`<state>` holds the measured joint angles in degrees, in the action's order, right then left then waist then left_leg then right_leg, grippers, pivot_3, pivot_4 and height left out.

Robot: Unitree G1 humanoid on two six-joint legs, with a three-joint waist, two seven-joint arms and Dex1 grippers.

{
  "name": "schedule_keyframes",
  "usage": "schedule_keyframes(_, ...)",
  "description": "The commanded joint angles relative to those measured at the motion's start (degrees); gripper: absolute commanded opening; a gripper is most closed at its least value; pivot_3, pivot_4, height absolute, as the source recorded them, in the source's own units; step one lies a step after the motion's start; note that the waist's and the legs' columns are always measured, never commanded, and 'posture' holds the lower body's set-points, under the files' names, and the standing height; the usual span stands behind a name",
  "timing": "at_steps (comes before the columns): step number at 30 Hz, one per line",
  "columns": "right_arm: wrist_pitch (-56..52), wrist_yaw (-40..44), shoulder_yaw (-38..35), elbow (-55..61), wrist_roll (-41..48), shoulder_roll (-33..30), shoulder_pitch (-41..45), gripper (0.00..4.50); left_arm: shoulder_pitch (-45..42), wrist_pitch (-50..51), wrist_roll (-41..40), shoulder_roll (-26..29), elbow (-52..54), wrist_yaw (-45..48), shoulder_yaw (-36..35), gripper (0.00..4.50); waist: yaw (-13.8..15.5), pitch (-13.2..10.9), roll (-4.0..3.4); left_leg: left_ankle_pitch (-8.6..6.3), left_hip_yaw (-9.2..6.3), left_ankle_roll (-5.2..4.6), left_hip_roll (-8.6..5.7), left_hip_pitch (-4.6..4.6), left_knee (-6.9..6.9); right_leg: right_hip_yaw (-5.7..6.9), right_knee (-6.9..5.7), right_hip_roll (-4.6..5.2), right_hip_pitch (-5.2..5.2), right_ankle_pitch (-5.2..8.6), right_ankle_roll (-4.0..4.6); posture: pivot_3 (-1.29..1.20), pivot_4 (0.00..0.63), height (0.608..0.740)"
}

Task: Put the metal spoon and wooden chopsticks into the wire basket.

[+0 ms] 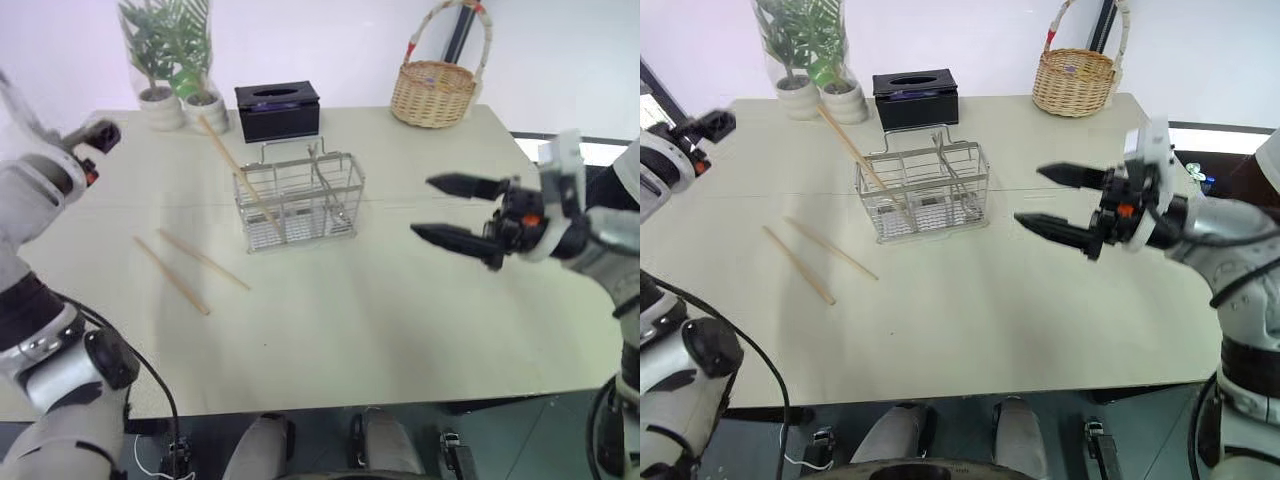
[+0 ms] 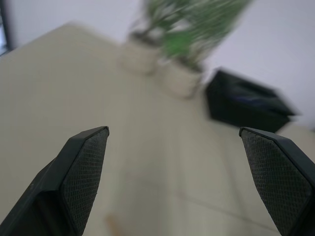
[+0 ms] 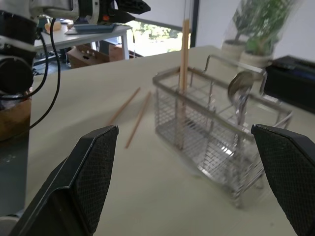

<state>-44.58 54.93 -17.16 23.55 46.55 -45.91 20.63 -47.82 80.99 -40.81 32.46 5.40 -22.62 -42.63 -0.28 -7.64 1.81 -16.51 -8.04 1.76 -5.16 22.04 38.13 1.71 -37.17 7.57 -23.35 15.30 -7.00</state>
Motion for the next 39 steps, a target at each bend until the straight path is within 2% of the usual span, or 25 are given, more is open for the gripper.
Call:
schedule_keyframes(1, 1.22, -1.53, -0.74, 2.89, 1.31, 0.49, -0.69, 4.48, -3.06, 7.28, 6.63, -2.45, -0.08, -5.14, -1.77, 4.50, 0.19, 0.01, 0.03, 0.00, 0.01, 0.01, -0.04, 0.01, 0.01, 0.00, 0.00, 0.00, 0.00, -0.01, -0.02, 0.00, 0.150, 0.650)
schedule_keyframes(7, 0.95, -3.82, 0.47, 5.45, 2.52, 2.07, -3.44, 4.48, -5.19, 10.36, 15.84, -8.82, -4.52, -6.09, -1.65, 4.50, 1.57, 0.10, 0.24, -0.01, -0.01, 0.21, -0.07, 0.13, 0.01, 0.02, 0.05, 0.03, -0.05, -0.04, -0.06, 0.00, 0.150, 0.650)
schedule_keyframes(14, -0.35, -7.26, 0.12, 9.53, 6.03, 2.95, -7.53, 4.48, -4.86, 5.51, 22.53, -12.41, -11.77, -3.89, 0.22, 4.50, 2.70, 0.11, 0.26, 0.03, 0.01, 0.43, -0.05, 0.23, 0.01, 0.02, 0.06, 0.07, -0.15, -0.04, -0.06, 0.00, 0.150, 0.650)
schedule_keyframes(21, -0.04, -10.96, -0.88, 11.97, 8.41, 3.15, -11.22, 4.48, -5.09, -3.60, 26.43, -13.02, -23.53, -1.50, 1.98, 4.50, 2.66, 0.15, 0.34, -0.04, 0.01, 0.33, -0.05, 0.24, 0.05, 0.03, 0.07, 0.08, -0.13, -0.07, -0.11, 0.00, 0.150, 0.650)
schedule_keyframes(30, 0.68, -15.61, -0.69, 13.25, 10.02, 4.13, -12.21, 4.48, -6.66, -13.64, 27.07, -12.31, -38.26, -1.37, 1.58, 4.50, 2.67, 0.26, 0.25, -0.04, 0.00, 0.31, -0.04, 0.16, 0.04, 0.04, 0.05, 0.08, -0.08, -0.07, -0.12, 0.00, 0.150, 0.650)
schedule_keyframes(31, 0.75, -16.03, -0.73, 13.29, 10.13, 4.29, -12.24, 4.50, -6.87, -14.63, 26.76, -12.45, -39.48, -1.98, 0.85, 3.95, 2.65, 0.28, 0.21, -0.04, 0.00, 0.31, -0.04, 0.13, 0.04, 0.03, 0.05, 0.08, -0.06, -0.07, -0.12, 0.00, 0.150, 0.650)
schedule_keyframes(32, 0.83, -16.35, -0.81, 13.32, 10.19, 4.39, -12.30, 4.50, -7.08, -15.34, 26.34, -12.52, -40.41, -2.00, 0.57, 3.73, 2.65, 0.31, 0.16, -0.04, 0.00, 0.31, -0.04, 0.10, 0.04, 0.03, 0.05, 0.08, -0.04, -0.07, -0.12, 0.00, 0.150, 0.650)
schedule_keyframes(39, 1.78, -17.03, -0.67, 12.95, 9.89, 4.65, -12.24, 4.50, -8.78, -17.04, 25.33, -12.37, -42.68, -2.90, 0.23, 0.18, 3.06, 0.38, 0.07, -0.03, -0.01, 0.31, -0.05, 0.06, 0.05, 0.04, 0.02, 0.08, 0.03, -0.07, -0.14, 0.00, 0.150, 0.650)
